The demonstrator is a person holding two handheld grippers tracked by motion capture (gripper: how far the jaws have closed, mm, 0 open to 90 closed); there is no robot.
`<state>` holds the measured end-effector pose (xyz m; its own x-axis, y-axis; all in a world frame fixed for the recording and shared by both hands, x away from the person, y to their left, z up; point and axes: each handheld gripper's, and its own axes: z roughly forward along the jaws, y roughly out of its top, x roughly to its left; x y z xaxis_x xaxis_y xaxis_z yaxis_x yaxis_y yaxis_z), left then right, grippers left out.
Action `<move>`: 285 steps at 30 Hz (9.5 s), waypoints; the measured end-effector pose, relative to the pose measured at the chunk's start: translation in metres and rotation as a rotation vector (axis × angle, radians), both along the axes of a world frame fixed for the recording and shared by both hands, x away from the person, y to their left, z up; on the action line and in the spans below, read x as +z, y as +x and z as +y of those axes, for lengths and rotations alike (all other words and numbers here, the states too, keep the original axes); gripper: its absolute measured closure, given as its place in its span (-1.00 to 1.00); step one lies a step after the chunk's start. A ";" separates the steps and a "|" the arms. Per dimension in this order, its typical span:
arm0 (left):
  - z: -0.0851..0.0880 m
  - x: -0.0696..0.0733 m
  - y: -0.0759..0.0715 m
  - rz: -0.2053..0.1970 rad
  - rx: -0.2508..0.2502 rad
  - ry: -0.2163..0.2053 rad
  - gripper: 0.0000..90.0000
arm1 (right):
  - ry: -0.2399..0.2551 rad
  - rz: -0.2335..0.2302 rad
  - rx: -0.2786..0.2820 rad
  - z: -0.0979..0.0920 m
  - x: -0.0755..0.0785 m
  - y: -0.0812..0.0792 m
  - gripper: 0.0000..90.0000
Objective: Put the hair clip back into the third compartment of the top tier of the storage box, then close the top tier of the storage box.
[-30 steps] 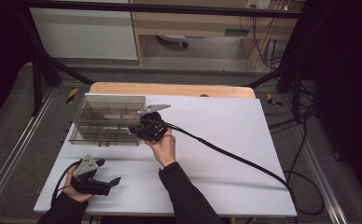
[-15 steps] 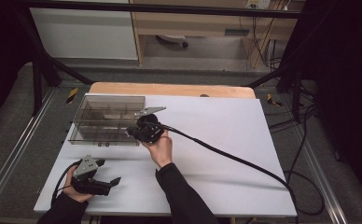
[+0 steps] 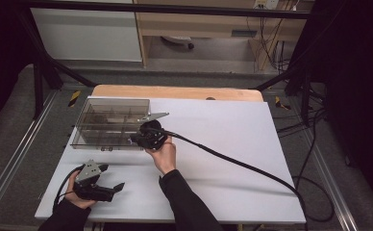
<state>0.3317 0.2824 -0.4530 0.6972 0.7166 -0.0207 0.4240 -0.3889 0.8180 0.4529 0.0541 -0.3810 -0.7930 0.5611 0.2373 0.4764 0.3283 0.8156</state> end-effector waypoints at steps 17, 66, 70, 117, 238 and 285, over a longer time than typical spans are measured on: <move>0.000 0.000 0.000 -0.002 0.002 0.000 -0.90 | 0.001 -0.074 0.008 -0.007 0.015 -0.005 0.42; 0.001 0.001 0.000 -0.002 0.007 0.000 -0.90 | -0.004 -0.159 -0.152 -0.159 0.019 -0.032 -1.00; 0.001 0.001 0.000 -0.002 0.008 0.000 -0.90 | 0.006 -0.153 -0.158 -0.176 0.014 -0.034 -1.00; 0.002 0.004 0.002 0.002 0.014 -0.010 -0.89 | -0.027 -0.075 -0.237 -0.312 -0.059 -0.074 -1.00; 0.040 0.050 0.016 0.007 0.246 -0.013 0.99 | -0.033 -0.053 -0.236 -0.321 -0.065 -0.081 -1.00; 0.037 0.048 0.038 -0.023 0.272 -0.034 0.99 | -0.043 -0.046 -0.233 -0.321 -0.067 -0.080 -1.00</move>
<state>0.3701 0.3191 -0.4049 0.4795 0.8769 -0.0341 0.4903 -0.2355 0.8391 0.3727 -0.2665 -0.4481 -0.6505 0.7390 0.1754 0.5058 0.2492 0.8259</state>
